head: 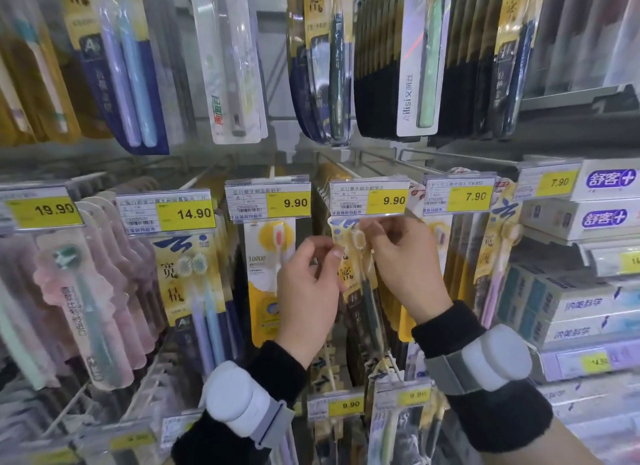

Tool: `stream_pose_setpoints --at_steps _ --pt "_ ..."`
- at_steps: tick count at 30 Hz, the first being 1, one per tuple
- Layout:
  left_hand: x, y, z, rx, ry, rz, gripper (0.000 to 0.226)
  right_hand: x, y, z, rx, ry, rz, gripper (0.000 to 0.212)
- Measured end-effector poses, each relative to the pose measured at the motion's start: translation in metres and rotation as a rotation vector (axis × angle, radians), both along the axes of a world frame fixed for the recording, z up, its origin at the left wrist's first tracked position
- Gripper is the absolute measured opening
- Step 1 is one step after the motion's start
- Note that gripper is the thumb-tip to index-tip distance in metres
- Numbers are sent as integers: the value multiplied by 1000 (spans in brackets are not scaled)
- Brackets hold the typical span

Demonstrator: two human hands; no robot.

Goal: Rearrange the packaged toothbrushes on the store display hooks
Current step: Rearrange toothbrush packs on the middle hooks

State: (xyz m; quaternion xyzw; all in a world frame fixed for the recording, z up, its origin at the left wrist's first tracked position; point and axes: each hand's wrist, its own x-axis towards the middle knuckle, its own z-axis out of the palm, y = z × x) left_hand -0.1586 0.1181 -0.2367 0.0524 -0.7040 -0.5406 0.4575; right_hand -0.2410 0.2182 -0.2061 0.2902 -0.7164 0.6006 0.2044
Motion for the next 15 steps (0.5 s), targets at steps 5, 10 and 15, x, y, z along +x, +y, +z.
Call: stream_pose_setpoints --at_steps 5,10,15 --pt "2 0 0 -30 -5 -33 24 4 5 1 -31 43 44 16" --pt "5 -4 -4 -50 17 -25 17 18 10 13 -182 98 226 21" --pt "10 -3 -4 -66 19 -24 21 23 13 27 -284 78 258 16"
